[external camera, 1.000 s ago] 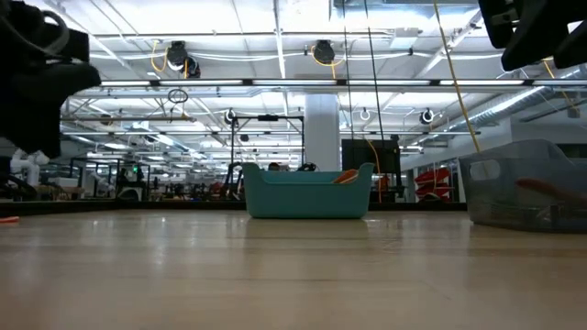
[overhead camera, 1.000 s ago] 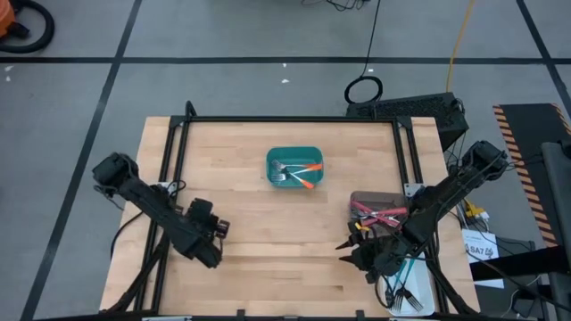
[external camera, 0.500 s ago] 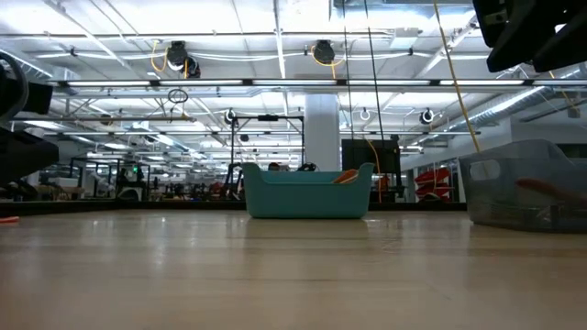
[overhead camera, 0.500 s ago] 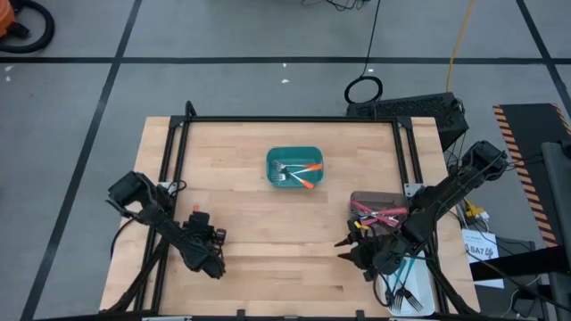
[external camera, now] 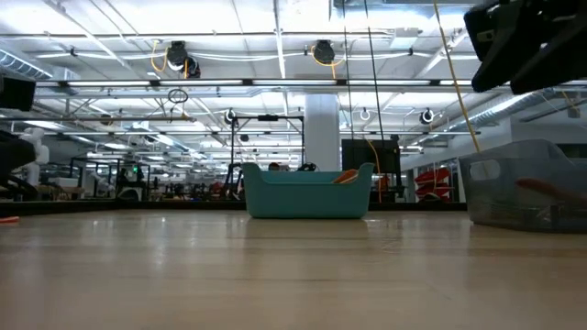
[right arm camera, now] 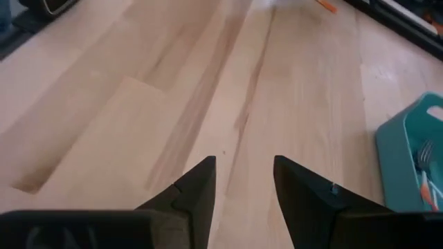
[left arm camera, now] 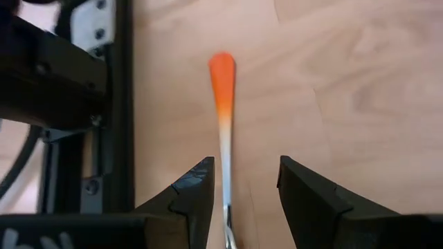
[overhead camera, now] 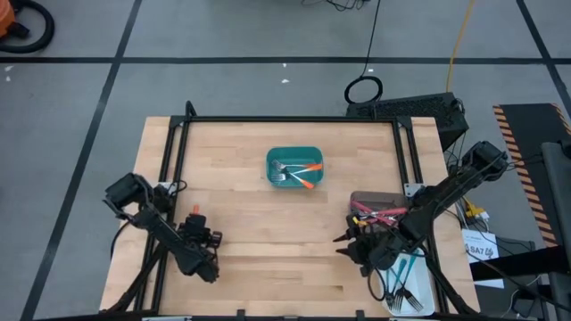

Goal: Sort silverware by color (type)
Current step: Put the orange fork into the blue bin

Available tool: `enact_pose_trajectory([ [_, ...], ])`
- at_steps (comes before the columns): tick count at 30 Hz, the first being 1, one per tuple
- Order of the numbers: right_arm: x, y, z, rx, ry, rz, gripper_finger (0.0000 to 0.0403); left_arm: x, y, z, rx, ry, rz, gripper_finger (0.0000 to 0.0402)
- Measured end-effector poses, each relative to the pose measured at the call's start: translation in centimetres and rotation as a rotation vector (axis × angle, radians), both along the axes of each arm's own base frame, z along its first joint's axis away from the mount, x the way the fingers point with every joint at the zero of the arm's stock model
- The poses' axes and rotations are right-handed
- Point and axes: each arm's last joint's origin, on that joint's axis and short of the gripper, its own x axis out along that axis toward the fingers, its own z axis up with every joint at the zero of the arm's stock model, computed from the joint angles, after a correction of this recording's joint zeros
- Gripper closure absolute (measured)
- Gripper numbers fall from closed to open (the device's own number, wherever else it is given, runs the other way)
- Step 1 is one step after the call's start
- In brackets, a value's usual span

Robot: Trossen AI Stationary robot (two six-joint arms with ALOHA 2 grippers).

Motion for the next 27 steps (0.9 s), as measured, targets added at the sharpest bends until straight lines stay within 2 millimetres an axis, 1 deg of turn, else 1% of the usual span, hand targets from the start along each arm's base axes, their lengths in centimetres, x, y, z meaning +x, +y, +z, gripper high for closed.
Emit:
enact_pose_trajectory([
  [4, 0.0, -0.5, -0.6, 0.014, 0.013, -0.035, 0.0264, -0.8, -0.7, -0.3, -0.013, -0.012, -0.043, 0.0245],
  [8, 0.0, -0.6, -0.7, 0.025, 0.018, -0.047, 0.0264, -1.3, -1.2, -0.3, -0.011, -0.014, -0.075, 0.0245],
  [12, 0.0, -0.6, -0.7, 0.035, 0.007, -0.046, 0.0264, -2.0, -1.2, -0.7, -0.004, -0.008, -0.099, 0.0245],
  [16, 0.1, -0.5, -0.5, 0.047, -0.009, -0.044, 0.0264, -2.6, -1.0, -1.8, -0.031, -0.036, -0.115, 0.0245],
  [19, 0.1, -0.5, -0.5, 0.046, -0.009, -0.043, 0.0264, -2.8, -0.8, -2.3, -0.031, -0.072, -0.144, 0.0245],
  [24, 0.1, -0.5, -0.5, 0.047, -0.009, -0.043, 0.0264, -2.7, -0.9, -2.3, -0.031, -0.08, -0.17, 0.0247],
  [27, 0.1, -0.5, -0.5, 0.046, -0.009, -0.043, 0.0264, -2.7, -1.0, -2.5, -0.033, -0.093, -0.199, 0.0267],
])
